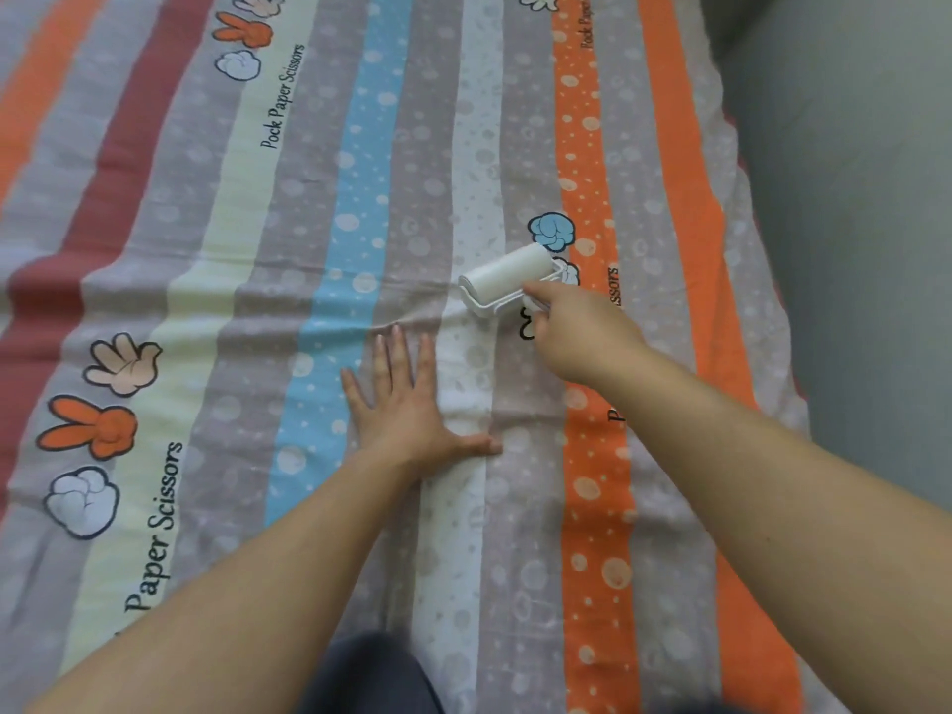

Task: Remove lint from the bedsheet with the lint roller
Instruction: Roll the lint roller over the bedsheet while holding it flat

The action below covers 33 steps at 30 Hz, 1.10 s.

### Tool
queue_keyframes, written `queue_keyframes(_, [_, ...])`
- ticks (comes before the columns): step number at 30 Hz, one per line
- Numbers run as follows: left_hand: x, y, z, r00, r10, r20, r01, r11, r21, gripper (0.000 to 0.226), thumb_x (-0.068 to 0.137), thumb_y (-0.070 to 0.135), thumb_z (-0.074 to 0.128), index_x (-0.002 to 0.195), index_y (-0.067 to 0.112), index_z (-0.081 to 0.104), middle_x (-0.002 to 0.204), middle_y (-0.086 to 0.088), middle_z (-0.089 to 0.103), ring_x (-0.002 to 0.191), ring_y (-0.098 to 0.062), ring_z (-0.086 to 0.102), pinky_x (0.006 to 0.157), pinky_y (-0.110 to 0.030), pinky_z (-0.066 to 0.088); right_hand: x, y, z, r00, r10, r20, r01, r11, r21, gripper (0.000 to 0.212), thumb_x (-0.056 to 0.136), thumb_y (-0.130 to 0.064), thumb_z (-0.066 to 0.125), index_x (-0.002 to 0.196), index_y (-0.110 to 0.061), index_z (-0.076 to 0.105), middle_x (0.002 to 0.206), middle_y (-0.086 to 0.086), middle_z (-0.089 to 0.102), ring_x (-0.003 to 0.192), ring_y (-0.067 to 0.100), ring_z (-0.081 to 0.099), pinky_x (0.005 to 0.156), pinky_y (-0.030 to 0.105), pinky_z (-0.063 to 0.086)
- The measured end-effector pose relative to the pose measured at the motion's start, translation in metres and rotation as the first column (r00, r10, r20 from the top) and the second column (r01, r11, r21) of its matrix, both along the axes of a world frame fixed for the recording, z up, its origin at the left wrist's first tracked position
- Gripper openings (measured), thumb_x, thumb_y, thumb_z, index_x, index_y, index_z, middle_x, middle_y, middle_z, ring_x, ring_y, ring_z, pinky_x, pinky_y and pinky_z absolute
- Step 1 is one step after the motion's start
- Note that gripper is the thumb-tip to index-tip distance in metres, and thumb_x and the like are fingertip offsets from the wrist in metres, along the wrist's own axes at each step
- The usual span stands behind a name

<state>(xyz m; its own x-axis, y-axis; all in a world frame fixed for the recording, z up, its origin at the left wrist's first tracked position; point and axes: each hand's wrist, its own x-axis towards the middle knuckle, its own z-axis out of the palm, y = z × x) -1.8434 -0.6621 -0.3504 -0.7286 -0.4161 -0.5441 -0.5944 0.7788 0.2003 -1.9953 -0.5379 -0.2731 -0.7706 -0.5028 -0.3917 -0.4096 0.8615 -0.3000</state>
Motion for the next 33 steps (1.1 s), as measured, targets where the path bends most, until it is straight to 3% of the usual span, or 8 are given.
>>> queue_keyframes(4, [0.001,-0.008,-0.003,0.999,-0.043,0.018,0.042,0.998,0.056,0.162,0.043,0.100,0.060,0.148,0.027,-0.040,0.147,-0.004,-0.056,0.133,-0.023,-0.055,0.109,-0.064,-0.028,0.007,-0.006,-0.023,1.000,0.011,0.005,-0.011,0.999,0.046,0.056,0.093,-0.018,0.043,0.144,-0.040,0.037,0.135,0.005,0.054,0.115,0.031,0.055,0.085,0.038,0.049])
queue_keyframes(10, [0.002,-0.011,0.003,0.997,-0.067,0.038,0.062,0.992,0.112,0.159,0.043,0.101,0.056,0.145,0.030,-0.044,0.144,-0.003,-0.059,0.132,-0.023,-0.056,0.106,-0.062,-0.031,0.029,0.064,-0.014,0.997,0.068,0.034,-0.073,0.983,0.169,0.055,0.092,-0.022,0.045,0.142,-0.043,0.038,0.135,0.003,0.057,0.117,0.030,0.056,0.090,0.040,0.050])
queue_keyframes(13, [0.001,-0.010,0.005,1.000,-0.007,-0.005,0.007,0.990,0.140,0.125,0.068,0.098,0.030,0.153,0.031,-0.032,0.152,0.000,-0.051,0.138,-0.020,-0.049,0.109,-0.059,-0.029,0.043,0.100,-0.004,0.995,0.091,0.035,-0.097,0.971,0.217,0.054,0.092,-0.024,0.046,0.142,-0.045,0.039,0.137,0.002,0.056,0.119,0.028,0.055,0.089,0.035,0.048])
queue_keyframes(16, [0.001,-0.007,0.001,0.999,0.024,-0.049,-0.019,0.995,0.093,0.097,0.092,0.079,0.029,0.158,0.029,-0.021,0.156,0.001,-0.045,0.143,-0.019,-0.043,0.115,-0.060,-0.024,0.056,0.128,0.007,0.995,0.094,0.038,-0.101,0.962,0.253,0.051,0.094,-0.030,0.045,0.141,-0.049,0.038,0.137,-0.001,0.056,0.118,0.026,0.056,0.086,0.035,0.048])
queue_keyframes(22, [0.005,-0.002,0.002,0.999,-0.013,-0.045,0.014,0.999,0.032,0.109,0.087,0.082,0.039,0.156,0.028,-0.025,0.156,-0.002,-0.045,0.143,-0.022,-0.043,0.114,-0.059,-0.025,0.067,0.166,0.037,0.989,0.110,0.094,-0.137,0.926,0.353,0.051,0.094,-0.027,0.040,0.138,-0.052,0.039,0.134,-0.009,0.057,0.115,0.020,0.057,0.084,0.034,0.050])
queue_keyframes(27, [0.009,-0.007,-0.001,0.996,-0.006,-0.091,0.008,1.000,0.026,0.112,0.083,0.085,0.043,0.159,0.031,-0.018,0.161,0.002,-0.038,0.147,-0.019,-0.036,0.119,-0.057,-0.019,0.047,0.177,0.079,0.970,0.107,0.217,-0.195,0.876,0.442,0.044,0.093,-0.032,0.045,0.132,-0.052,0.048,0.135,-0.018,0.054,0.115,0.010,0.056,0.093,0.027,0.047])
queue_keyframes(30, [0.012,-0.019,-0.001,0.987,-0.012,-0.160,0.006,0.999,-0.038,0.114,0.080,0.086,0.046,0.161,0.029,-0.011,0.164,0.001,-0.033,0.150,-0.017,-0.031,0.122,-0.053,-0.013,0.032,0.156,0.103,0.979,0.082,0.186,-0.150,0.911,0.385,0.043,0.092,-0.030,0.047,0.129,-0.053,0.051,0.124,-0.015,0.060,0.092,0.008,0.059,0.082,0.025,0.048])
queue_keyframes(33, [0.011,-0.039,0.001,0.991,0.013,-0.135,-0.027,0.995,-0.097,0.127,0.073,0.092,0.047,0.159,0.025,-0.019,0.162,-0.003,-0.035,0.149,-0.019,-0.034,0.122,-0.053,-0.015,0.024,0.104,0.089,0.996,0.074,0.054,-0.082,0.979,0.189,0.043,0.095,-0.028,0.047,0.134,-0.048,0.050,0.132,-0.007,0.059,0.105,0.018,0.060,0.087,0.035,0.050])
